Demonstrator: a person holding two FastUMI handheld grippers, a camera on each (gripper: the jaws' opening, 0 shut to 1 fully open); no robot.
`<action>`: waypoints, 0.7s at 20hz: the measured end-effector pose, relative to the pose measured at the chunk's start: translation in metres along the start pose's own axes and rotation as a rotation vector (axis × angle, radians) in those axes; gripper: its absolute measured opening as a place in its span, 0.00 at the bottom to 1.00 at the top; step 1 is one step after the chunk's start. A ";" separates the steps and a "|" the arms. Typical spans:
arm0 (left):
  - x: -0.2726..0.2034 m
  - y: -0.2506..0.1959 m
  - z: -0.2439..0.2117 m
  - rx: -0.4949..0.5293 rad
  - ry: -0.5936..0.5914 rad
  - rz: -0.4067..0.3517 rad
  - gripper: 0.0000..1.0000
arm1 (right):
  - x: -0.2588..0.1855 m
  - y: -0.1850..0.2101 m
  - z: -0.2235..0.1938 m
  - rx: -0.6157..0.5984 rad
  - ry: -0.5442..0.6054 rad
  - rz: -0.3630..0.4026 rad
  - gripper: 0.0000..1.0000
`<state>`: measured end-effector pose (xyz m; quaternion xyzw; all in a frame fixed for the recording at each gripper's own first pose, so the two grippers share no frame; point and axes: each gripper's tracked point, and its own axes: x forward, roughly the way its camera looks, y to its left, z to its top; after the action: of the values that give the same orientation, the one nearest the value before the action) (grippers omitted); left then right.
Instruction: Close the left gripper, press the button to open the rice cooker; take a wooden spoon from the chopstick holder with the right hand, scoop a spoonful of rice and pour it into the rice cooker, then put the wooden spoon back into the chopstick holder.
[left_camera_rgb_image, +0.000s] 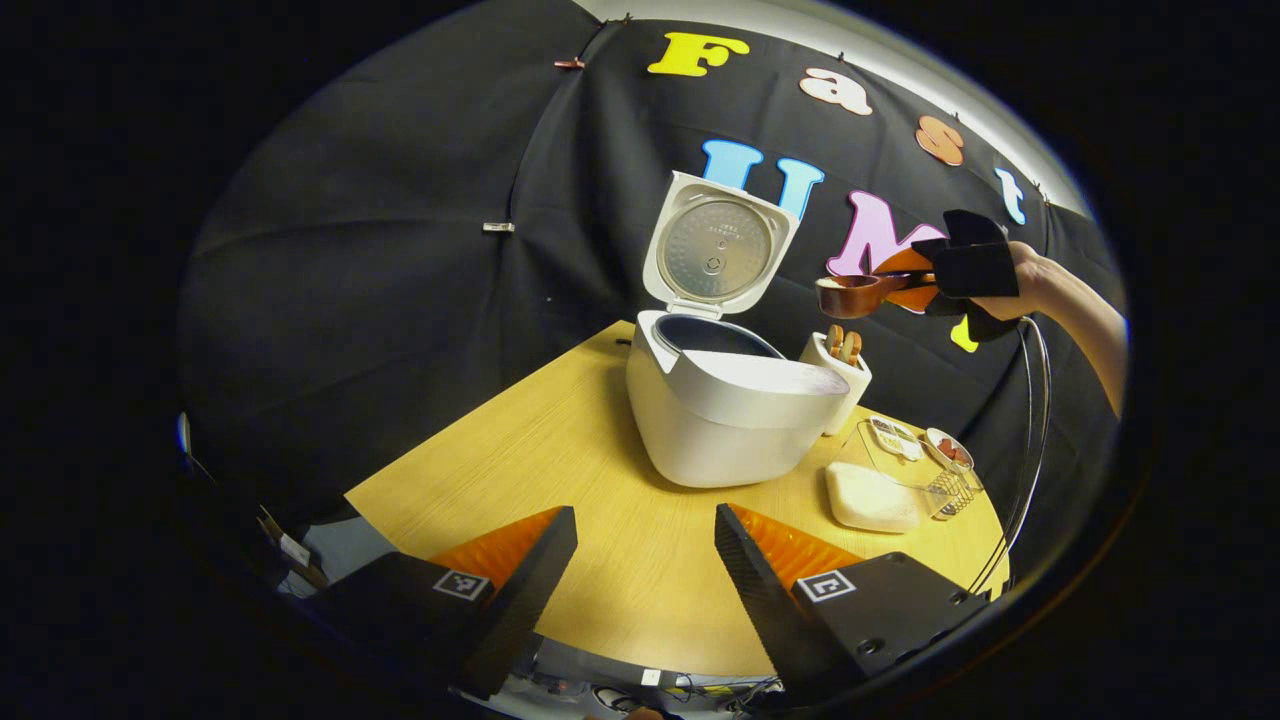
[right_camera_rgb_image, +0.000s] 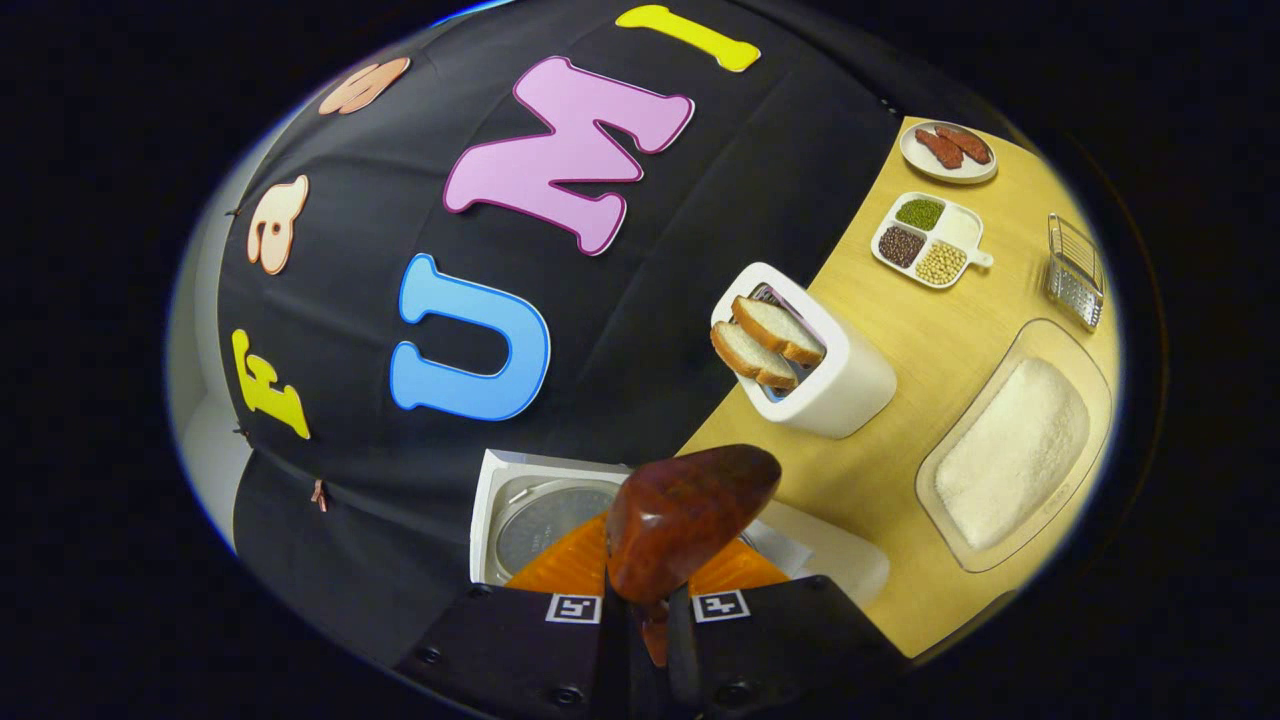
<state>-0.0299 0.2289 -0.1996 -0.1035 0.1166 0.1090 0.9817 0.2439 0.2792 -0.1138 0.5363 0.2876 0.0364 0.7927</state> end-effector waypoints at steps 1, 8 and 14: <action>0.001 0.005 -0.001 0.007 0.007 0.006 0.96 | 0.009 0.004 -0.005 0.006 0.000 0.003 0.18; 0.002 0.027 -0.001 0.001 0.019 0.044 0.96 | 0.066 0.019 -0.033 -0.069 0.000 0.008 0.18; 0.008 0.023 -0.005 -0.020 0.041 0.035 0.98 | 0.092 0.022 -0.043 -0.314 -0.060 0.004 0.18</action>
<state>-0.0293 0.2516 -0.2106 -0.1133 0.1375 0.1252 0.9760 0.3043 0.3579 -0.1437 0.4071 0.2538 0.0664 0.8749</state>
